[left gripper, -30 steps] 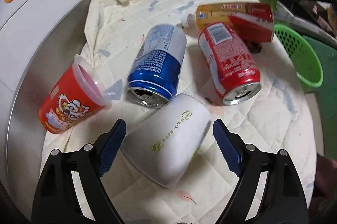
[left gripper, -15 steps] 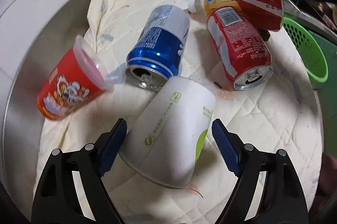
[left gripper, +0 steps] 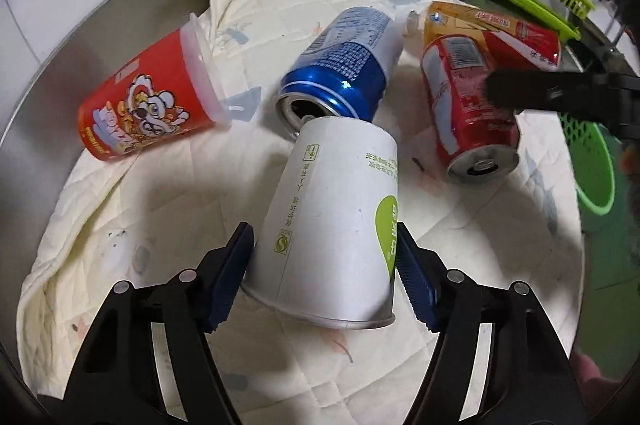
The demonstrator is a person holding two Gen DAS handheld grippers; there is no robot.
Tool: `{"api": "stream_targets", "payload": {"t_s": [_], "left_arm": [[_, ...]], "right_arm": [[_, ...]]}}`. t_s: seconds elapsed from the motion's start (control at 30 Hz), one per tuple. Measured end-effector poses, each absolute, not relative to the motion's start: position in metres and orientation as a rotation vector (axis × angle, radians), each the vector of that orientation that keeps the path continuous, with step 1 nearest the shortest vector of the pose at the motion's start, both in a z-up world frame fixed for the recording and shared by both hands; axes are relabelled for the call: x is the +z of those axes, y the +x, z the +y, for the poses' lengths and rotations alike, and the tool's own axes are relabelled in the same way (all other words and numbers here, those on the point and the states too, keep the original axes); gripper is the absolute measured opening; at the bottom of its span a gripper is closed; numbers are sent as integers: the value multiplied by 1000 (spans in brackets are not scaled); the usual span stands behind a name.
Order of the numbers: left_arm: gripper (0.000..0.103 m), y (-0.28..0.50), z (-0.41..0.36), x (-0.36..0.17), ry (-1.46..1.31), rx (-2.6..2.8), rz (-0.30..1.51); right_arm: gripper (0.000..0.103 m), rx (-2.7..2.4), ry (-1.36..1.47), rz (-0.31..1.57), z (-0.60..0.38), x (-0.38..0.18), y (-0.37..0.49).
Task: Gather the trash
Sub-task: 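Grasp the paper cup with the left tool while the right tool grasps the Coke can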
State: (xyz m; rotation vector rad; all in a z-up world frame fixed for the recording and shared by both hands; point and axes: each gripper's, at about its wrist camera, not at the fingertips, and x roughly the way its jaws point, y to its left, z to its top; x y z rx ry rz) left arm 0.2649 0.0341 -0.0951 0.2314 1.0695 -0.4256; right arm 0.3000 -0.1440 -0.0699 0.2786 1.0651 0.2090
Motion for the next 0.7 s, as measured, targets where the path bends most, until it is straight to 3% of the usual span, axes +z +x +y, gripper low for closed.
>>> {"api": "stream_targets", "payload": {"t_s": [0.57,0.7], "left_arm": [[70,281,34,-109,155,-421,1096],[70,281,31,-112,164,-409,1091]], "right_arm": [[80,57,310,1081,-147,-99,326],[75,58,336,1106,-148,-108,329]]}}
